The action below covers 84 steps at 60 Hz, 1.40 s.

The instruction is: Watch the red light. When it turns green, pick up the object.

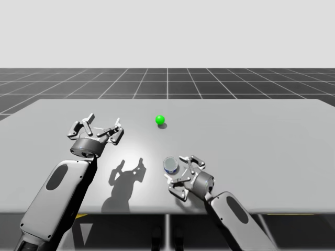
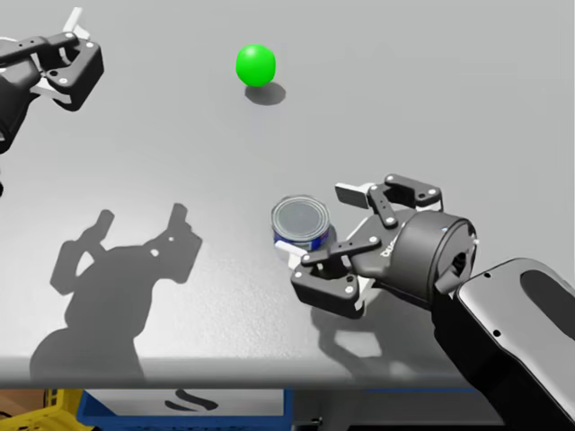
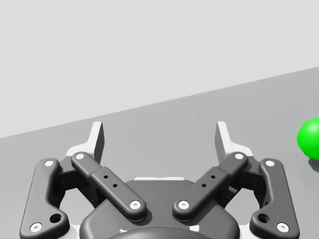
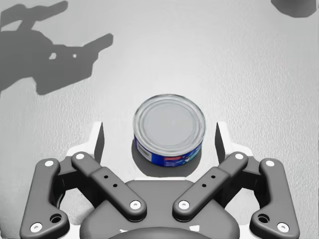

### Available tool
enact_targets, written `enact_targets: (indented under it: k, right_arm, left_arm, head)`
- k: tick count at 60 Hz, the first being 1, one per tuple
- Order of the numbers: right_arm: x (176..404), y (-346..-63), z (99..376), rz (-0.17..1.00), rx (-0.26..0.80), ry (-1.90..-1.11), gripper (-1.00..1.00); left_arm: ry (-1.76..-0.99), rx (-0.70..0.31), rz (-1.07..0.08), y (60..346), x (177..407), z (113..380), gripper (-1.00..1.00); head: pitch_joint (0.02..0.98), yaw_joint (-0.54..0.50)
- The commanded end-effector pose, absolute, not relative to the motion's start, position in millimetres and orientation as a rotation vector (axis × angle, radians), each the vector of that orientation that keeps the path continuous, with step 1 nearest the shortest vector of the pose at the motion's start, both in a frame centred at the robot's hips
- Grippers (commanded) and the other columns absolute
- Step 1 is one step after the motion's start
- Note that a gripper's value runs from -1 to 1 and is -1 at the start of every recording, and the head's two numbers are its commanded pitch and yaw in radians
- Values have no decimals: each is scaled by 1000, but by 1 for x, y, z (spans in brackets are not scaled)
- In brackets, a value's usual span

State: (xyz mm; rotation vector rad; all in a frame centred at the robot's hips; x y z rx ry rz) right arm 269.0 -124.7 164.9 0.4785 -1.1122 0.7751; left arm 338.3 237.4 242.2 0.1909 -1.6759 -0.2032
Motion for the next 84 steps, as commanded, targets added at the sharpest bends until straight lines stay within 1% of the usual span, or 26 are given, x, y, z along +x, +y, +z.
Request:
enact_targets:
  k: [1,9,14,24,32,38,39,40,42,43,44,46,48,51,58,72,77,84]
  right_arm:
    - [279,-116,156,781,422,-1124,-1000]
    - [285,-110,148,781,401,-1106,-1000]
    - [288,-105,142,781,409,-1074,-1000]
    - [293,-99,137,776,391,-1071,-1000]
    - [294,-95,134,786,370,-1069,-1000]
    - [293,-95,131,803,354,-1041,-1000]
    - [292,-95,131,811,358,-1036,-880]
    - [291,-96,130,815,346,-1039,-649]
    - [291,-97,129,813,332,-1041,-321]
    - [290,-97,129,808,331,-1033,276]
    - [290,-98,129,802,339,-1025,751]
    - [290,-99,128,802,338,-1016,943]
    - [290,-100,128,804,327,-1017,964]
    - [290,-102,127,799,337,-1010,991]
    - [289,-104,127,798,331,-1013,1000]
    - [289,-106,128,799,327,-1023,1000]
    - [289,-106,127,802,329,-1027,1000]
    - [288,-106,127,806,331,-1027,1000]
  left_arm:
    - [-1676,191,-203,237,339,242,-1000]
    - [-1676,191,-203,237,339,242,-1000]
    - [-1676,191,-203,237,339,242,-1000]
    - [-1676,191,-203,237,339,242,-1000]
    - [-1676,191,-203,237,339,242,-1000]
    - [-1676,191,-203,237,339,242,-1000]
    - [-1676,191,-203,237,339,242,-1000]
    - [-1676,191,-203,237,339,242,-1000]
    - [-1676,191,-203,237,339,242,-1000]
    - [-1676,191,-203,237,339,242,-1000]
    - [-1676,191,-203,237,339,242,-1000]
    - [-1676,191,-203,237,339,242,-1000]
    - [-1676,191,-203,237,339,242,-1000]
    - [-1676,191,-203,237,339,242,-1000]
    - [-1676,191,-203,237,339,242,-1000]
    - [-1677,191,-207,238,338,243,-1000]
    - [-1677,191,-209,237,339,242,-1000]
    - [-1676,191,-211,237,338,242,-1000]
  head:
    - [894,2]
    - [896,7]
    - [898,10]
    - [900,11]
    - [901,10]
    - [899,8]
    - [898,7]
    - [897,7]
    - [896,8]
    - [895,8]
    - [896,7]
    - [894,6]
    - [891,5]
    - [886,5]
    - [856,4]
    - [726,-1]
    - [651,-4]
    - [573,-6]
